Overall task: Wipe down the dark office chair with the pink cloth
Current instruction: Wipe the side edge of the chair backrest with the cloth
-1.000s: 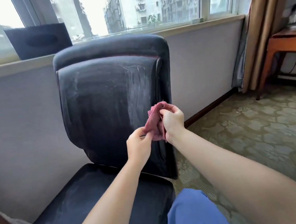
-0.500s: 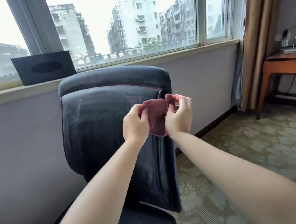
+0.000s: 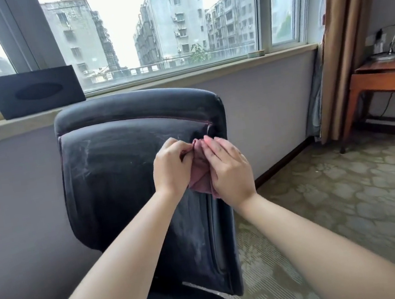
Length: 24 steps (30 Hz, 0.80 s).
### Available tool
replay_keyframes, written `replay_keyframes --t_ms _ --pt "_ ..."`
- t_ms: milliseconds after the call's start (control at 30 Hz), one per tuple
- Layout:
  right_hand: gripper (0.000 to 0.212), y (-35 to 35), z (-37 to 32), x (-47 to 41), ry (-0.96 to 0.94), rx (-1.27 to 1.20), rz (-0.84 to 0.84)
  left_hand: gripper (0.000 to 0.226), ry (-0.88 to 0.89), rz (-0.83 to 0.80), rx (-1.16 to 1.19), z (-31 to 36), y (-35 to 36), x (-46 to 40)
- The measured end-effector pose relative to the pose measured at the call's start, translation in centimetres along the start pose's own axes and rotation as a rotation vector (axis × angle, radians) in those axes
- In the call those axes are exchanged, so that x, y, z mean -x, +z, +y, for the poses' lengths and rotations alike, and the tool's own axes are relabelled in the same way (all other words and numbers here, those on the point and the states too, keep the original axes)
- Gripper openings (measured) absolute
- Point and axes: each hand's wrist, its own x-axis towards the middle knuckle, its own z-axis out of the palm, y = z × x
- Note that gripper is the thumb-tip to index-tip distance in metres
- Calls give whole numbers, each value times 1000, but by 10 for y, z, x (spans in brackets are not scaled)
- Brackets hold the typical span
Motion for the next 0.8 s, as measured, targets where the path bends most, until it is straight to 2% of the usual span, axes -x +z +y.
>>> replay_keyframes --t_ms 167,333,433,533,633,700,800 --pt "33 12 -13 32 56 -2 42 6 -56 99 15 -17 20 44" --pt "32 12 -16 79 90 -4 -11 17 -48 92 11 -34 30 83" --pt "29 10 -17 119 238 63 -151 31 5 51 -21 -36 35 115" --pt "24 4 -26 119 522 -191 -212 35 21 -21 -58 -27 32 129" --pt "20 -8 -36 79 623 -374 -126 20 -38 20 -45 -20 22 104" --pt "20 -15 -35 42 619 -427 -14 10 -64 67 -5 -11 11 73" --pt "19 -21 -29 -7 540 -440 107 9 -44 79 4 1 -3 31"
